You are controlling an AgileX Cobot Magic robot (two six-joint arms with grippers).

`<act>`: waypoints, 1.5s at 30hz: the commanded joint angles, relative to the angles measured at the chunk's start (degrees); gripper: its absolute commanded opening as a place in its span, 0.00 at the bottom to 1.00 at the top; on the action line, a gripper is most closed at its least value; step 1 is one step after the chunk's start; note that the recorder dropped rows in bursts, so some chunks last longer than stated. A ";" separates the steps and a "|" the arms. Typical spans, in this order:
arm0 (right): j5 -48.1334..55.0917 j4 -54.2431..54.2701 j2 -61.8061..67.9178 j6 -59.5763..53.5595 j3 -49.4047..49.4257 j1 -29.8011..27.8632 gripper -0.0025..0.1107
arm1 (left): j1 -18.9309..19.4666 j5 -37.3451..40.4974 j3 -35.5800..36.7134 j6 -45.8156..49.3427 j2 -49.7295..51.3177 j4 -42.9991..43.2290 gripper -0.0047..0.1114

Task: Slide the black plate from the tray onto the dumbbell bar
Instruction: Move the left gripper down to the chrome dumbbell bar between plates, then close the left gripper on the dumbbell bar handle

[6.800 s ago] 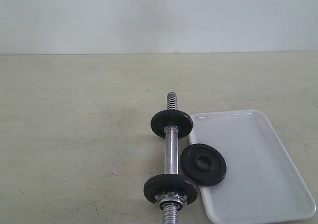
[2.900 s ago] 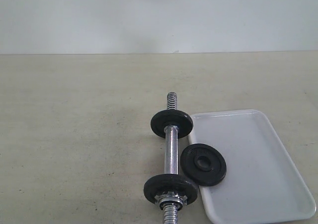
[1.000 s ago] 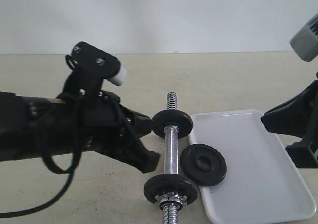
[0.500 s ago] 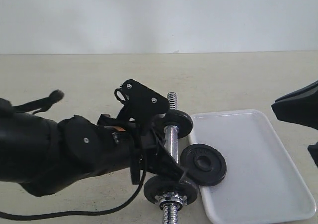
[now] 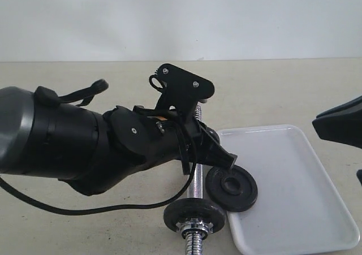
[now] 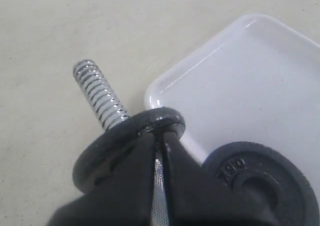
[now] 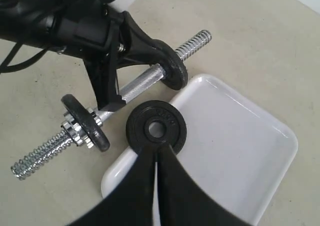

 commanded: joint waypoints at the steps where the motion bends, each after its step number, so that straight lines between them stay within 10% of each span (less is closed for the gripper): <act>1: 0.80 -0.09 -0.20 -0.66 -0.44 0.06 0.02 | 0.06 -0.29 -0.22 0.63 0.06 -0.18 0.08; 14: 1.17 0.12 -0.20 -0.66 -0.44 0.06 0.02 | 0.77 0.16 -0.22 -2.93 0.06 -13.71 0.08; 23: 1.16 0.22 -0.20 -0.66 -0.44 0.06 0.02 | 4.63 4.02 -0.22 12.99 0.42 -25.95 0.08; 26: 1.16 0.22 -0.20 -0.66 -0.44 0.06 0.02 | 4.61 7.00 -0.22 15.17 0.42 -26.10 0.18; 31: 1.30 0.23 -0.20 -0.66 -0.44 0.06 0.02 | 4.61 8.72 -0.22 18.43 0.42 -27.25 0.64; 45: 1.75 0.56 -0.20 -0.66 -0.44 0.06 0.02 | 4.61 14.06 -3.25 10.70 9.21 -29.49 0.65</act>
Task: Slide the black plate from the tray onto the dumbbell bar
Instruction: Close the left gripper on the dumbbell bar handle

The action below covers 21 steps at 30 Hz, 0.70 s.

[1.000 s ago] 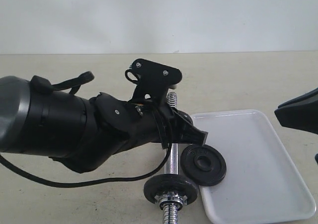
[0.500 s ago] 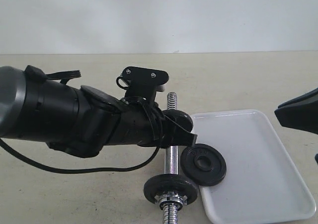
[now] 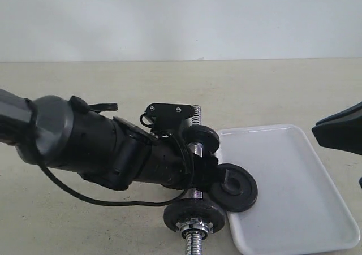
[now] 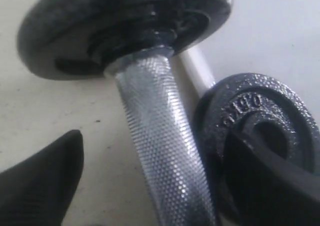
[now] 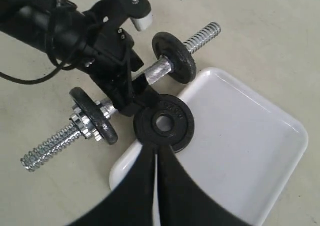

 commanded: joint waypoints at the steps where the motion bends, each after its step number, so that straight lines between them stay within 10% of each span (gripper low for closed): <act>1: 0.04 0.10 -0.20 -0.57 -0.44 0.06 0.02 | 0.06 1.60 -1.70 -0.65 1.40 -0.35 0.65; 11: 0.04 0.10 -0.20 -0.57 -0.44 0.06 0.02 | 0.06 1.60 -1.70 -0.65 1.40 -0.35 0.55; 21: 0.04 0.10 -0.20 -0.57 -0.44 0.06 0.02 | 0.06 2.57 -1.70 1.79 1.40 -0.35 0.25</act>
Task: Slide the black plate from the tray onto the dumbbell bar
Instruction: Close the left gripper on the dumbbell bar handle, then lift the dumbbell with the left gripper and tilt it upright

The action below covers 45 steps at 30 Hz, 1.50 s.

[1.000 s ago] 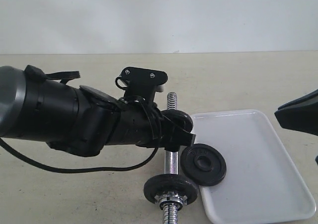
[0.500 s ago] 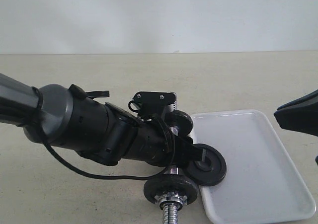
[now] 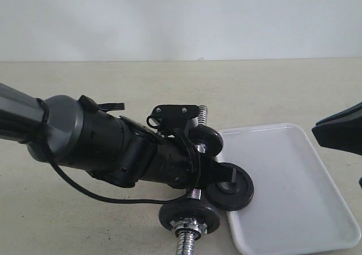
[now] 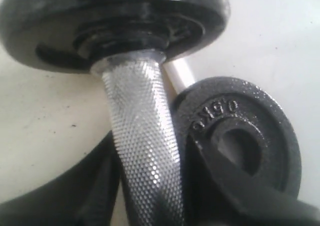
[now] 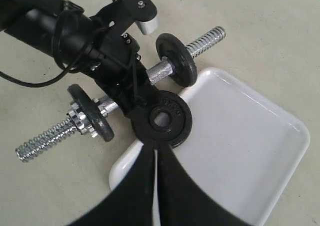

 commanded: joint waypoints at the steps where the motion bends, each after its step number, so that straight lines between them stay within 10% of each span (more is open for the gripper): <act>1: 0.04 0.10 -0.20 -0.57 -0.44 0.06 0.02 | 0.06 0.34 -0.12 2.65 0.08 0.54 0.24; 45: -0.55 0.06 -0.20 -0.57 -0.32 0.06 0.02 | 0.06 -8.74 -1.47 3.06 -8.21 6.71 0.08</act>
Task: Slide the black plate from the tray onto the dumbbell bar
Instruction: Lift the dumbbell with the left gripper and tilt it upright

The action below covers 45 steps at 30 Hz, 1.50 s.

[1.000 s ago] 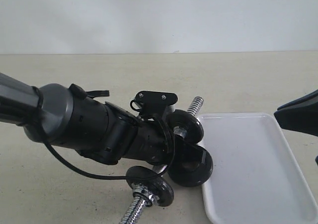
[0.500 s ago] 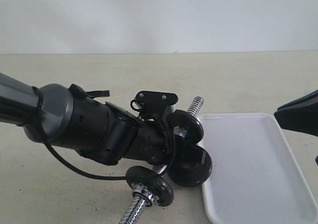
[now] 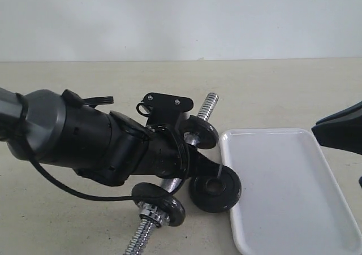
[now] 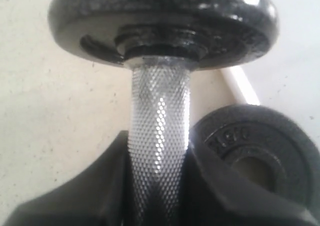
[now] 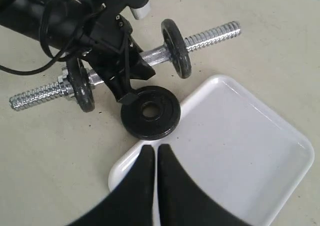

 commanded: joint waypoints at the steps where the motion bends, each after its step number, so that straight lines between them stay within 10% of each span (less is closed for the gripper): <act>1: -0.55 -0.06 -0.20 -0.57 -0.32 0.06 0.02 | -0.05 -1.60 -3.45 0.23 -4.51 3.16 0.08; 22: -5.36 -4.17 -0.10 -0.57 3.23 0.06 0.02 | -0.05 -4.04 -4.53 18.27 -12.84 -1.13 0.08; 45: -4.89 -4.44 9.11 0.14 2.44 0.06 0.02 | -0.05 -16.84 11.50 30.27 -27.77 -3.37 0.08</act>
